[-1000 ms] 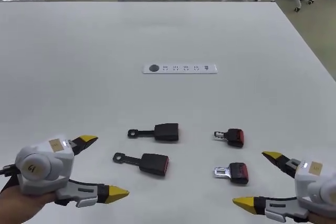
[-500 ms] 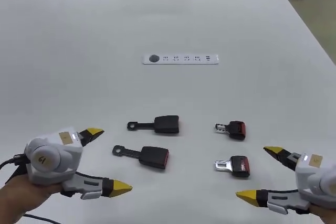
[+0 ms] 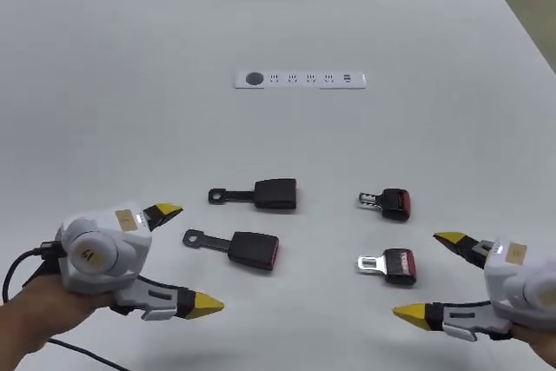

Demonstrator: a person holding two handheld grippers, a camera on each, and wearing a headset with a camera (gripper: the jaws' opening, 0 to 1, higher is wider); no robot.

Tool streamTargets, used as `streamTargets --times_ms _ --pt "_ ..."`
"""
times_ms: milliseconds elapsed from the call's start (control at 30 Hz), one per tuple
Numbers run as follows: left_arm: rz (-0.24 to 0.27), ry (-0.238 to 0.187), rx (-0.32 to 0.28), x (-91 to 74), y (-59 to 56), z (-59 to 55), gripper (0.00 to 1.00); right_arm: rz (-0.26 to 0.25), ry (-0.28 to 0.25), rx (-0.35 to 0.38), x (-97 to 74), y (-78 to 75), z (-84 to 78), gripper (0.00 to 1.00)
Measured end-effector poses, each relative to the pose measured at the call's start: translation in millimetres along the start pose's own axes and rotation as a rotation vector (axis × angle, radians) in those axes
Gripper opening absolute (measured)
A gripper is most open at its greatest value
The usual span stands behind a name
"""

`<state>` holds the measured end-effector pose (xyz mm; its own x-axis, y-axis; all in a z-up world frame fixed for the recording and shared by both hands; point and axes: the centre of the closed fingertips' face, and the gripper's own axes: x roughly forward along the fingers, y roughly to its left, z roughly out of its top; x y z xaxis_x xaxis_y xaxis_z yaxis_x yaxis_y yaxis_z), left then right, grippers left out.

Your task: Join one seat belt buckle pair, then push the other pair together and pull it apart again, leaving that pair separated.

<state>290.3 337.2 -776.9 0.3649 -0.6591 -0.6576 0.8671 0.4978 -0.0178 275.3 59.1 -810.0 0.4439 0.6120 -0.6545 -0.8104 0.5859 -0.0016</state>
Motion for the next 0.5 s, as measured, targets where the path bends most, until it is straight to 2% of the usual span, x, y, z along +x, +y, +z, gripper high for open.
streamTargets --times_ms 500 --pt "-0.086 0.088 0.099 32.5 -2.1 -5.1 0.89 0.052 0.045 -0.014 15.7 -8.4 -7.3 0.76"
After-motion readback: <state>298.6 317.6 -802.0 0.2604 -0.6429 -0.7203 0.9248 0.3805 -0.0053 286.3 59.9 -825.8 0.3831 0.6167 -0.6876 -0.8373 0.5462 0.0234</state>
